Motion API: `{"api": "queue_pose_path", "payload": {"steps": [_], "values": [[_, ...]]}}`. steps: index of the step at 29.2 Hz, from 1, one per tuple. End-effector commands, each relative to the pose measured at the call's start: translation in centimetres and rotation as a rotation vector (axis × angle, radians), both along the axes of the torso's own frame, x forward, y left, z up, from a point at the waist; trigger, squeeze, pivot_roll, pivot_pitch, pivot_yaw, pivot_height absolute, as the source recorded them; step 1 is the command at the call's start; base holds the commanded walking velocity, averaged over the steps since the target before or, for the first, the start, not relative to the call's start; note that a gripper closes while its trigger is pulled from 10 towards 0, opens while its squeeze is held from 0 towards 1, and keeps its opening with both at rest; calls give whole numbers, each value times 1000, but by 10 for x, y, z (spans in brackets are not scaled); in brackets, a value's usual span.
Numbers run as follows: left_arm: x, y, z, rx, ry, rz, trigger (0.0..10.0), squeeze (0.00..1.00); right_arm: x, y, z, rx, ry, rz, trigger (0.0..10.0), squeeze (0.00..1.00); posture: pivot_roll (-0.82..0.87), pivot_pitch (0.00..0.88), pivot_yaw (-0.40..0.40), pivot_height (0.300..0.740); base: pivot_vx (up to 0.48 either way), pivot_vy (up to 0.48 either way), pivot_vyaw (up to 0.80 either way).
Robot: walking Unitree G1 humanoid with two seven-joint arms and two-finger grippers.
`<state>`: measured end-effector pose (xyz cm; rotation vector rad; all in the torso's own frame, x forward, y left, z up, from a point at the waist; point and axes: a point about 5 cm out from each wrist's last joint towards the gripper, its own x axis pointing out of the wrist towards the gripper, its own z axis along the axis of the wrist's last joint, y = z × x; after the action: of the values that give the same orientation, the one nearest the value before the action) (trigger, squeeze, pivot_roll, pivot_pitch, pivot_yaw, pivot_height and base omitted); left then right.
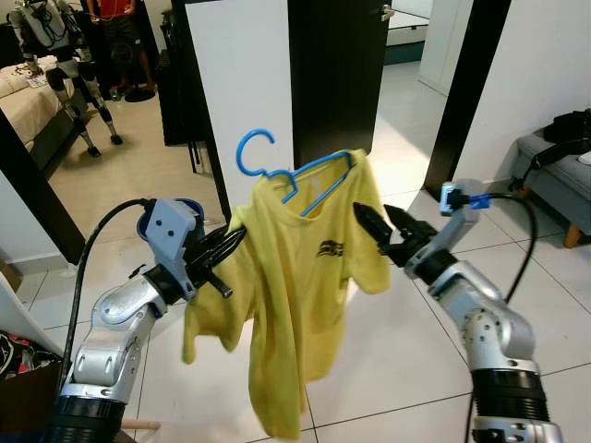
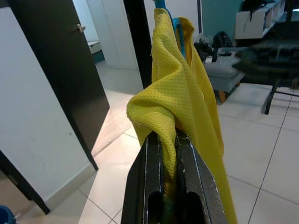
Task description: Hang hanger
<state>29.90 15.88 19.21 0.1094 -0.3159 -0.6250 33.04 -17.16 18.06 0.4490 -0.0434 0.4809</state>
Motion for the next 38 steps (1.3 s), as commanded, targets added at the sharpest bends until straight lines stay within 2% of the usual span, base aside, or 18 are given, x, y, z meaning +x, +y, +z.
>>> {"api": "queue_pose_path", "payload": {"steps": [1,4,10,17,25,27,28,29,30,31,32,35,38], "values": [[-2,-12,16,-30,-53,-27,10000,0,4,10,1,36,8,0,10000,0,-85,0,52,740,0,0,0],[-9,-25,24,-30,-74,-76,10000,0,9,18,8,128,-7,-1,10000,0,-77,0,52,740,0,0,0],[-13,-32,22,-18,-67,-96,10000,0,14,9,23,232,-53,-49,10000,0,-73,0,52,740,0,0,0],[-17,-38,19,-10,-50,-108,10000,0,16,-2,32,271,-82,-104,10000,0,-73,0,55,740,0,0,0],[-18,-39,19,-9,-41,-102,10000,0,16,-7,32,275,-85,-141,10000,0,-74,0,56,740,0,0,0],[-19,-39,19,-6,-39,-98,10000,0,17,-9,32,279,-85,-157,8667,0,-71,0,51,740,0,0,0],[-19,-39,19,-6,-39,-98,10000,0,17,-9,32,279,-85,-157,8667,0,-71,0,51,740,0,0,0],[-19,-39,19,-5,-38,-94,10000,0,17,-10,32,281,-85,-164,7412,0,-71,0,51,740,0,0,0],[-19,-39,19,-5,-38,-94,10000,0,17,-10,32,281,-85,-164,7412,0,-71,0,51,740,0,0,0],[-19,-39,19,-5,-37,-92,10000,0,18,-12,32,286,-86,-175,3804,0,-68,0,47,740,0,0,0],[-20,-39,19,-7,-36,-93,10000,0,18,-12,32,286,-86,-178,2745,0,-68,0,47,740,0,0,0],[-21,-39,19,-7,-36,-95,10000,0,19,-13,32,286,-87,-180,2275,0,-65,0,46,740,0,0,0],[-22,-39,20,-8,-33,-102,10000,0,20,-15,33,286,-91,-189,902,0,-62,0,46,740,0,0,0]]}}
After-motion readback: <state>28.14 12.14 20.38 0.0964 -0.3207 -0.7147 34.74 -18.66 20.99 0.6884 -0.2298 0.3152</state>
